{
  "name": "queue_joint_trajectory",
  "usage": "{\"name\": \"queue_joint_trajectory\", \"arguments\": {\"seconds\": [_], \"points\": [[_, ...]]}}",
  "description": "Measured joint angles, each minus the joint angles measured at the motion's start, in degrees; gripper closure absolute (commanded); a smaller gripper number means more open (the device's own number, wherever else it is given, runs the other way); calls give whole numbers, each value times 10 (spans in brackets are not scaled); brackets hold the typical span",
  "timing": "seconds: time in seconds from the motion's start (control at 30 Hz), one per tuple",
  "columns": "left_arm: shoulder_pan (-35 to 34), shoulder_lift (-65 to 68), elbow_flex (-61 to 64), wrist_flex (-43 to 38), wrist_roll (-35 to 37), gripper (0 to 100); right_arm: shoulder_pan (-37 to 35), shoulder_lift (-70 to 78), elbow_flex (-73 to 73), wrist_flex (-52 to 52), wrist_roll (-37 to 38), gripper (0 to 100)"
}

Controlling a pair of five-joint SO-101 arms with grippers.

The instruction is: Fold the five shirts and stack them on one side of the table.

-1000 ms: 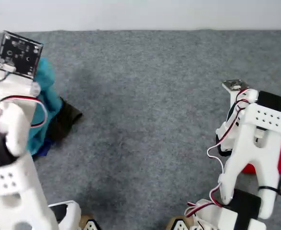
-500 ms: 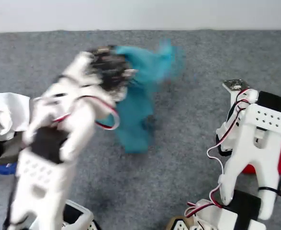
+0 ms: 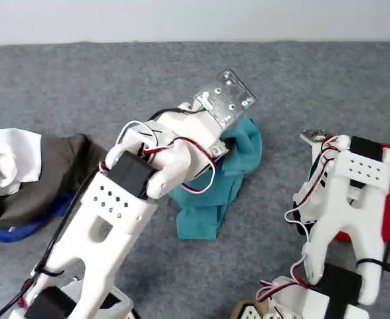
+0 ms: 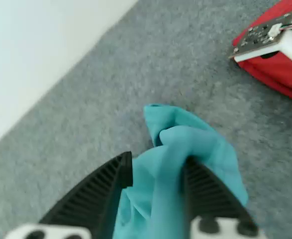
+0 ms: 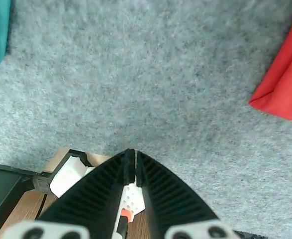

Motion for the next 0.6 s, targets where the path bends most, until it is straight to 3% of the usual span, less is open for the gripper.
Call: {"name": "queue_joint_trajectory", "arguments": {"seconds": [0.27,0.6], "points": [[-25,-1,-113,119,31,796,-1,-38,0,0,0,990],[-166,-1,-215,236,31,804,-5,-174,0,0,0,990]]}}
